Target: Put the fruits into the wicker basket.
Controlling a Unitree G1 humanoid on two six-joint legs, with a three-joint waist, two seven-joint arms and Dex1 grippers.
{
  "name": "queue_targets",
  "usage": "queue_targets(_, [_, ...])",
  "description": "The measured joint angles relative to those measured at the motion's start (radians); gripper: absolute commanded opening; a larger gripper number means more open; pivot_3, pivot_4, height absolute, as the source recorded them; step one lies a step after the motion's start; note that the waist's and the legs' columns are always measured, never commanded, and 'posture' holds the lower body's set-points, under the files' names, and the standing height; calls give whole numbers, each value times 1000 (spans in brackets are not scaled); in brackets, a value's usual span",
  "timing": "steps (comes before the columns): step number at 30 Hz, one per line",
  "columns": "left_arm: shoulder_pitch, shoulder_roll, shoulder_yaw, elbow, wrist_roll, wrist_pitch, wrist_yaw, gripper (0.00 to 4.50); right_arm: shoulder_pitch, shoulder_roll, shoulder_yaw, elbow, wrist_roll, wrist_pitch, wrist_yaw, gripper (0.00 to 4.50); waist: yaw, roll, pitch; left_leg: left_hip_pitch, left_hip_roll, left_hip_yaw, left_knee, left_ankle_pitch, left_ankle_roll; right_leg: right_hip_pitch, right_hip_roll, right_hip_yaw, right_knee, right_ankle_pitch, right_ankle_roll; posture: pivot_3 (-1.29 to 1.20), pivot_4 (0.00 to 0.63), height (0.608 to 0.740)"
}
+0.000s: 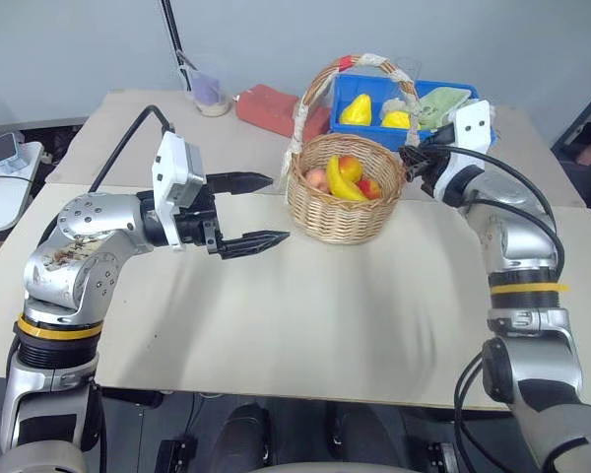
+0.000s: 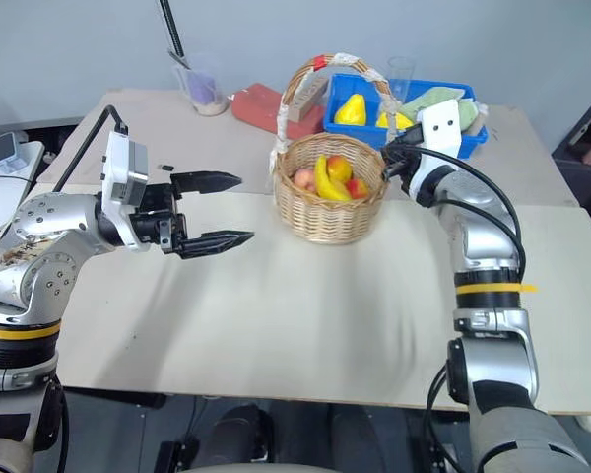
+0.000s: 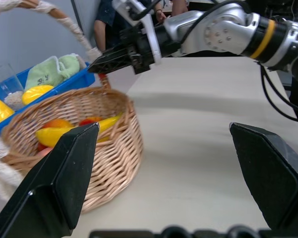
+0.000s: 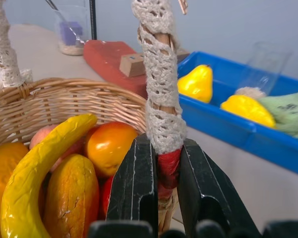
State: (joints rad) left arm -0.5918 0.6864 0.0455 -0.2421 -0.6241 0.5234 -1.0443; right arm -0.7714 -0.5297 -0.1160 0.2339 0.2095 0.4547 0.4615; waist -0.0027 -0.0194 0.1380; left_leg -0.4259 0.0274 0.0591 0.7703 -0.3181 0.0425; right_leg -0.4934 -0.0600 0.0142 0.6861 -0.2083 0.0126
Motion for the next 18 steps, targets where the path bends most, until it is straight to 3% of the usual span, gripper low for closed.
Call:
queue_targets(5, [-18, -33, 2, 5, 0, 0, 32, 4500, 105, -90, -113, -96, -27, 2, -89, 177, 5, 0, 0, 0, -1, 1, 2, 0, 0, 0, 0, 1, -2, 0, 0, 0, 150, 659])
queue_targets(11, [-34, -59, -15, 18, 14, -1, 40, 4500, 167, -89, -166, -75, -49, 1, -175, 176, -15, 0, 0, 2, -1, 2, 1, 0, 0, 0, 1, 3, 0, -1, -1, 0, 150, 659])
queue_targets(13, [-39, -64, -23, 20, 19, -1, 41, 4500, 166, -79, -175, -68, -45, 1, -189, 1207, -17, 0, 0, 2, -1, 1, 1, 0, 0, 0, 2, 2, 0, -1, -1, 0, 150, 659])
queue_targets(18, [-39, -65, -23, 22, 30, -1, 47, 4500, 163, -64, -198, -68, -16, 7, -207, 2917, -14, 0, 0, 2, 0, 1, 1, 0, 0, 0, 2, 2, 1, -2, -2, 0, 150, 659])
